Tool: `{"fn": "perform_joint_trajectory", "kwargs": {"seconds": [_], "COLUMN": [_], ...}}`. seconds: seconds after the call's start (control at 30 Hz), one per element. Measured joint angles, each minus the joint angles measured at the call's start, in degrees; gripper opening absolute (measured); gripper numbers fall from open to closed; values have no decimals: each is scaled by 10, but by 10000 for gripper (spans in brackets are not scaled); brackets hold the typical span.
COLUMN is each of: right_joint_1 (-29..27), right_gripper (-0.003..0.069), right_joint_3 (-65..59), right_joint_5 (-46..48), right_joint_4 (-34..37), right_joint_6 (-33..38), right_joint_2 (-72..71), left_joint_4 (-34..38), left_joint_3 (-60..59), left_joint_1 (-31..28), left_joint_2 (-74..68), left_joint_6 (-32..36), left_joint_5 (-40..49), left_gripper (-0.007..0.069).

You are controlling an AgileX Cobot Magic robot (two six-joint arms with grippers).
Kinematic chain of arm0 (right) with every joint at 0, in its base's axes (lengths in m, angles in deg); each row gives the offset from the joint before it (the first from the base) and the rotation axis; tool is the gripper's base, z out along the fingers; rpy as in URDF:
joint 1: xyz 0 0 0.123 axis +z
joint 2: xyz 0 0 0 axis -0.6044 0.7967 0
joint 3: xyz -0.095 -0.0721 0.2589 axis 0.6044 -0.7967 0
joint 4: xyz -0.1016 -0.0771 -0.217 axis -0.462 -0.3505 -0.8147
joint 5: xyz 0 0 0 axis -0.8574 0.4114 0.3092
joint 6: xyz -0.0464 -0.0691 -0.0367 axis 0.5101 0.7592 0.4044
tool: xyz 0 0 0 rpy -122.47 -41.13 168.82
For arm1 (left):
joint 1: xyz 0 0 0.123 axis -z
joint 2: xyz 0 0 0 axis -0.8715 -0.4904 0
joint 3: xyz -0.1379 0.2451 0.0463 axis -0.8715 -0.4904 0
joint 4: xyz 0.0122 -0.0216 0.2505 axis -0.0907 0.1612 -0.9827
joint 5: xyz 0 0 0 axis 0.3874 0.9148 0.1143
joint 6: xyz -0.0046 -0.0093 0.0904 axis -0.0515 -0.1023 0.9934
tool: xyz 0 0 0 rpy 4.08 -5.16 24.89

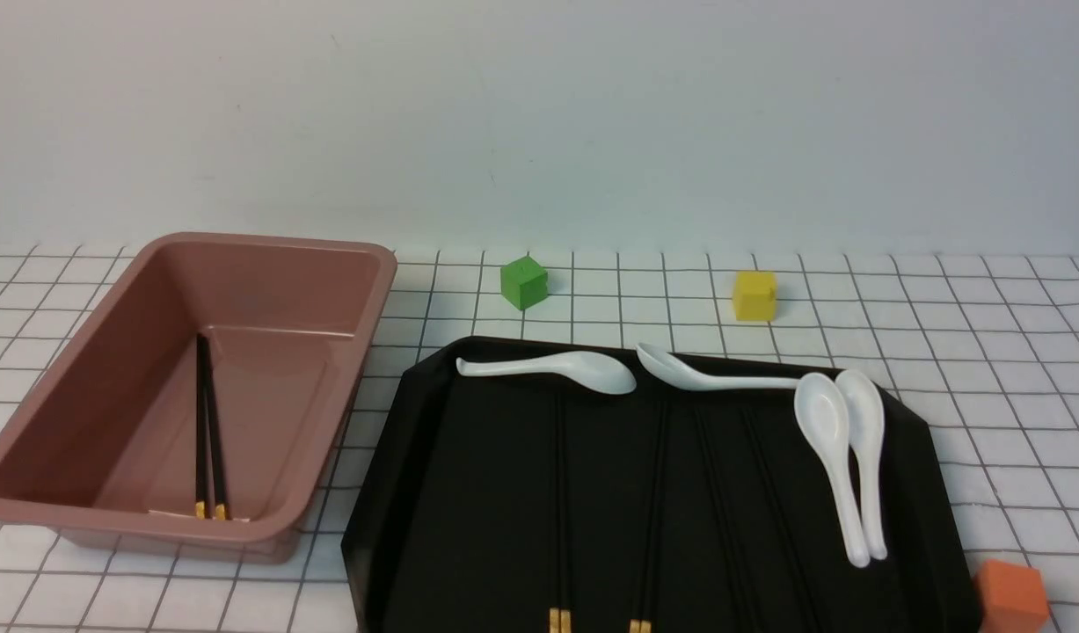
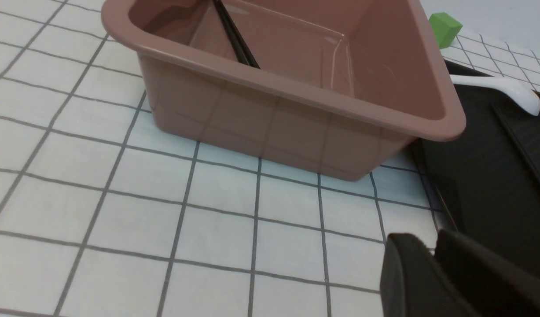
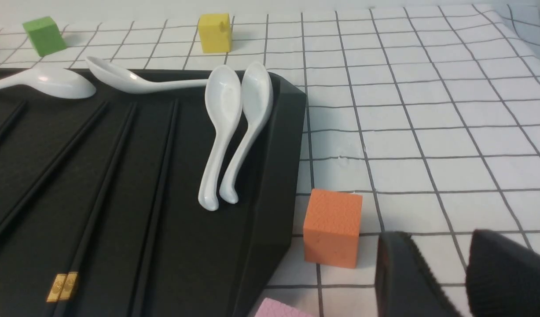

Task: On white black tablecloth take chopsticks from black tray and put them in box.
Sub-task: 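Reach over to the black tray and grasp a pair of chopsticks with the left gripper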

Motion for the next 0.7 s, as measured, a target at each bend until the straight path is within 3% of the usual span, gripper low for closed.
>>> {"fn": "perform_joint_trajectory", "kwargs": {"seconds": [0.3,0.43,0.53,0.6,0.67,0.7], "right_joint_1": [0,0,0,0,0,0], "right_gripper": [240,240,240,240,240,240], "right_joint_3": [0,0,0,0,0,0], "right_joint_5": [0,0,0,0,0,0], "right_joint_4": [0,0,0,0,0,0], "right_joint_6": [0,0,0,0,0,0], "right_joint_2": [0,0,0,0,0,0], "left_joint_4": [-1,60,223,293,422,440], "left_joint_3": [0,0,0,0,0,0], "left_joint_1": [0,0,0,0,0,0], "left_joint_2": [0,0,0,0,0,0], "left_joint_6": [0,-36,-141,-196,-275,-280], "left_joint_5": [-5,-14,-13,-9,-5,-5], "left_gripper": [111,113,113,113,113,113]}}
